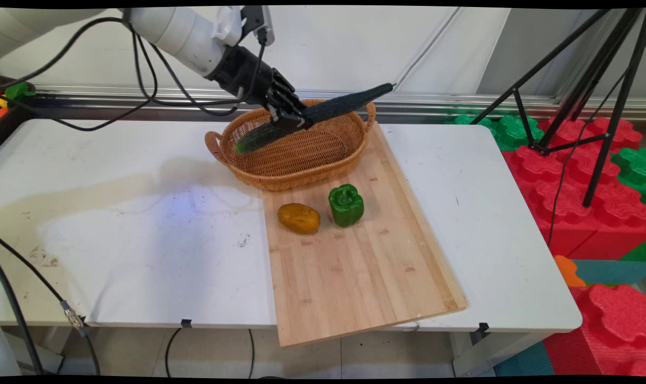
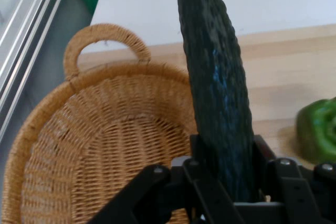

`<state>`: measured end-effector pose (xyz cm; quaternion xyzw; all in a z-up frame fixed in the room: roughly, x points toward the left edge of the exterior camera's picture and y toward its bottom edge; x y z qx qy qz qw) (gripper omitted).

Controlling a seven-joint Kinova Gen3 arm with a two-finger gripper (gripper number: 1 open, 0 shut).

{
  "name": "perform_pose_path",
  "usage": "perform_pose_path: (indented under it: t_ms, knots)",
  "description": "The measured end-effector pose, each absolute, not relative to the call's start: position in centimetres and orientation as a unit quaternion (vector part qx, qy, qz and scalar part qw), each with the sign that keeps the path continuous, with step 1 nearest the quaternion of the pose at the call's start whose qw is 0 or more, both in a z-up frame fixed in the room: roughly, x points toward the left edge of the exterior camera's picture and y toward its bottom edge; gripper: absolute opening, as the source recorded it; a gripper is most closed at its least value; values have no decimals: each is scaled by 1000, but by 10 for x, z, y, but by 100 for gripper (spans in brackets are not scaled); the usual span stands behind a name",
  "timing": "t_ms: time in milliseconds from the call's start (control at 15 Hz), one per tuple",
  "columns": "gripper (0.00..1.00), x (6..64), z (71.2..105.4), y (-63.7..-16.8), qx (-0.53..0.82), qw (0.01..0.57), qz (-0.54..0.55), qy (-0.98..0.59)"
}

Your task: Place the picked object in the vegetable basket

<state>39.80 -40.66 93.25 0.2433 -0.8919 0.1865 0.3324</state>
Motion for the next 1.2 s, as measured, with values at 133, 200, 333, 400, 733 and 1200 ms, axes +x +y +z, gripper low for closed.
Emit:
perform_pose_path:
  t_ms: [133, 200, 333, 400, 733, 1200]
  knots:
    - [0, 402, 922, -425, 250, 326, 188, -892]
    - [0, 403, 917, -433, 252, 323, 188, -893]
    - [0, 403, 908, -445, 258, 319, 187, -892]
    - [0, 403, 904, -450, 261, 318, 186, -892]
    - [0, 402, 877, -476, 279, 307, 173, -893]
    - [0, 409, 847, -487, 298, 288, 155, -897]
